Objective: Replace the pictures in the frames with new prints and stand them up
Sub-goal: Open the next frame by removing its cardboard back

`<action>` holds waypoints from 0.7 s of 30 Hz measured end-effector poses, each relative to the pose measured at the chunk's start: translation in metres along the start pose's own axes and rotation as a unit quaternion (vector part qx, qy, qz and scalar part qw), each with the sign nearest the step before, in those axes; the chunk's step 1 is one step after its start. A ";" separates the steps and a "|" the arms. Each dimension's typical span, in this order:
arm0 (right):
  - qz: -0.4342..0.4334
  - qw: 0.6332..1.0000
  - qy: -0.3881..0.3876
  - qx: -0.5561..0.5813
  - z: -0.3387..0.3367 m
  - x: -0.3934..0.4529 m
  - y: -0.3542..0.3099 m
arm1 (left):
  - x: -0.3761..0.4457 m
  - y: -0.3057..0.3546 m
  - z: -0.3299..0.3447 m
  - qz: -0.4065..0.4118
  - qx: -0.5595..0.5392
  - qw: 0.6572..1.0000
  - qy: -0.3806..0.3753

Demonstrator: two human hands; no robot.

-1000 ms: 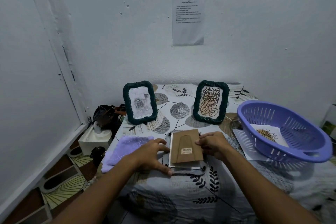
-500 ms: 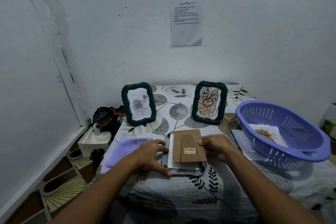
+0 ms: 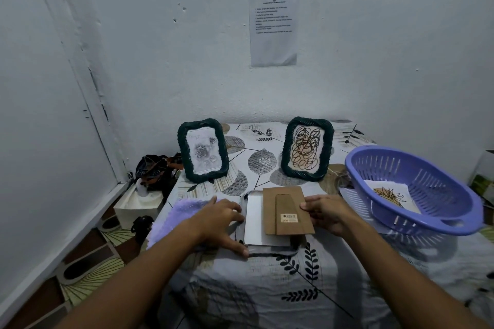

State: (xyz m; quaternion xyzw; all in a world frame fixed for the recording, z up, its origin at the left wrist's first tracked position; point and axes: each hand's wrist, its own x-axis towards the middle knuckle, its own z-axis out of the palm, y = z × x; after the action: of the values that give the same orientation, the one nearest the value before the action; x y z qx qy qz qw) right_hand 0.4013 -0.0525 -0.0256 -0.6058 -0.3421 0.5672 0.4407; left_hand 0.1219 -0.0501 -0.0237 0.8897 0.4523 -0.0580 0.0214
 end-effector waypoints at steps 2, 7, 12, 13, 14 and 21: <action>-0.003 1.000 0.006 0.000 -0.005 -0.001 -0.001 | -0.001 -0.001 0.000 0.003 0.008 1.000 0.000; -0.008 1.000 0.012 -0.009 -0.015 -0.004 0.001 | -0.008 -0.004 -0.004 0.000 0.009 1.000 -0.009; -0.004 1.000 0.023 -0.015 -0.026 -0.003 0.004 | -0.012 -0.017 -0.001 0.003 0.019 1.000 -0.006; -0.004 1.000 0.024 -0.017 -0.028 -0.004 0.004 | -0.012 -0.019 0.000 0.004 0.020 1.000 -0.004; -0.005 0.999 0.025 -0.019 -0.029 -0.005 0.004 | -0.012 -0.021 0.001 0.005 0.020 1.000 -0.002; -0.007 0.998 0.048 -0.050 -0.041 -0.008 0.003 | -0.014 -0.019 0.000 -0.002 0.028 1.000 -0.001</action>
State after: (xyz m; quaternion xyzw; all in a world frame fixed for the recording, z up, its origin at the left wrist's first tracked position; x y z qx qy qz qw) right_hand 0.4403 -0.0666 -0.0272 -0.6513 -0.3525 0.5168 0.4295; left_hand 0.0987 -0.0503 -0.0214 0.8892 0.4518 -0.0718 -0.0036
